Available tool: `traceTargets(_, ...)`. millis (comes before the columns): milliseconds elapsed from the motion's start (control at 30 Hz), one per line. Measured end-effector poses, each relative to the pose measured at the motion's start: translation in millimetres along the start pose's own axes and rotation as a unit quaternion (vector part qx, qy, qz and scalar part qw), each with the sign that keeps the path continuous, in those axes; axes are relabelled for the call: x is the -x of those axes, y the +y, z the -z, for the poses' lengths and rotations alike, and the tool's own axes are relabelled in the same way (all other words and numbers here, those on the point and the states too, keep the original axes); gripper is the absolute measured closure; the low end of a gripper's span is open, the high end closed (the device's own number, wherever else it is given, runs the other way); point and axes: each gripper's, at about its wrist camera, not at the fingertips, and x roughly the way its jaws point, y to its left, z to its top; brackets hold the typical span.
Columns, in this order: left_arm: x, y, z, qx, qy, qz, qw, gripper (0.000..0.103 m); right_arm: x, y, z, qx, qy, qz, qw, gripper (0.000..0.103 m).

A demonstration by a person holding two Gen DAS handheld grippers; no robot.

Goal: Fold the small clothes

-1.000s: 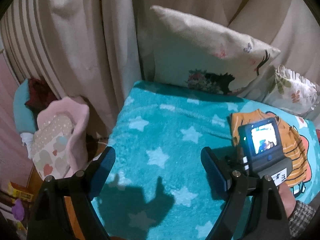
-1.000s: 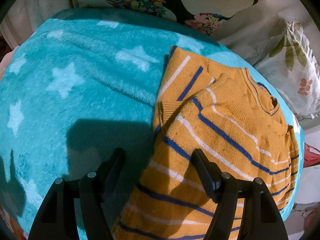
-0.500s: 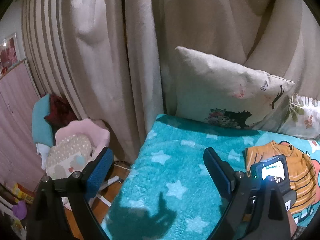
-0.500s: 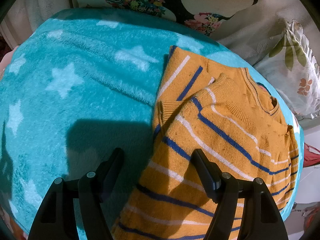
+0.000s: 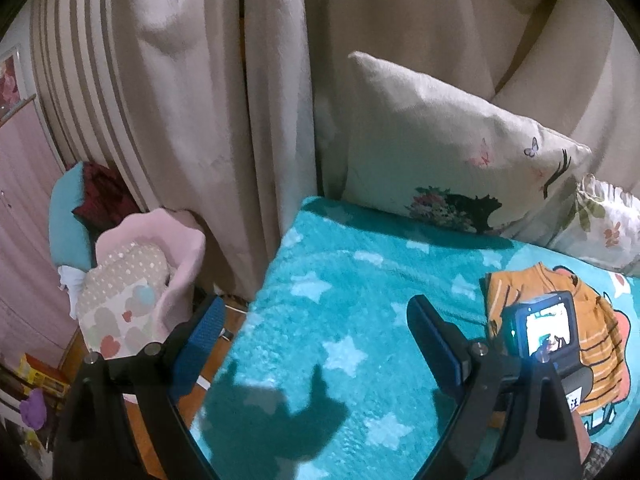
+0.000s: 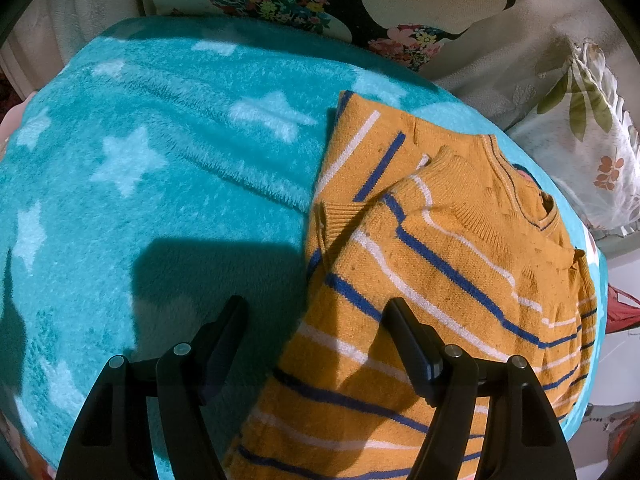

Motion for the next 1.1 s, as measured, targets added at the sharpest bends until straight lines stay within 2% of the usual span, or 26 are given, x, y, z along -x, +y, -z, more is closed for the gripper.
traceTargets(233, -2, 0, 2, 0.001, 0.007, 0.006, 1.0000, 0.012, 0, 0, 0, 0.000, 0.000, 0.001, 1.000, 0.026)
traceTargets(600, -16, 0, 7, 0.002, 0.039, 0.027, 0.9989, 0.012, 0, 0, 1, 0.001, 0.000, 0.000, 1.000, 0.026)
traceTargets(667, -21, -1, 8, 0.002, 0.052, 0.031, 0.9982, 0.012, 0, 0, 1, 0.002, 0.000, 0.000, 1.000, 0.026)
traceTargets(900, -46, -5, 21, 0.015, 0.127, 0.089, 0.9879, 0.012, 0, 0, 1, 0.002, 0.000, 0.000, 1.000, 0.026)
traceTargets(1100, -53, -8, 28, 0.017, 0.151, 0.102, 0.9832, 0.012, 0, -1, 2, 0.002, 0.000, 0.000, 1.000, 0.026)
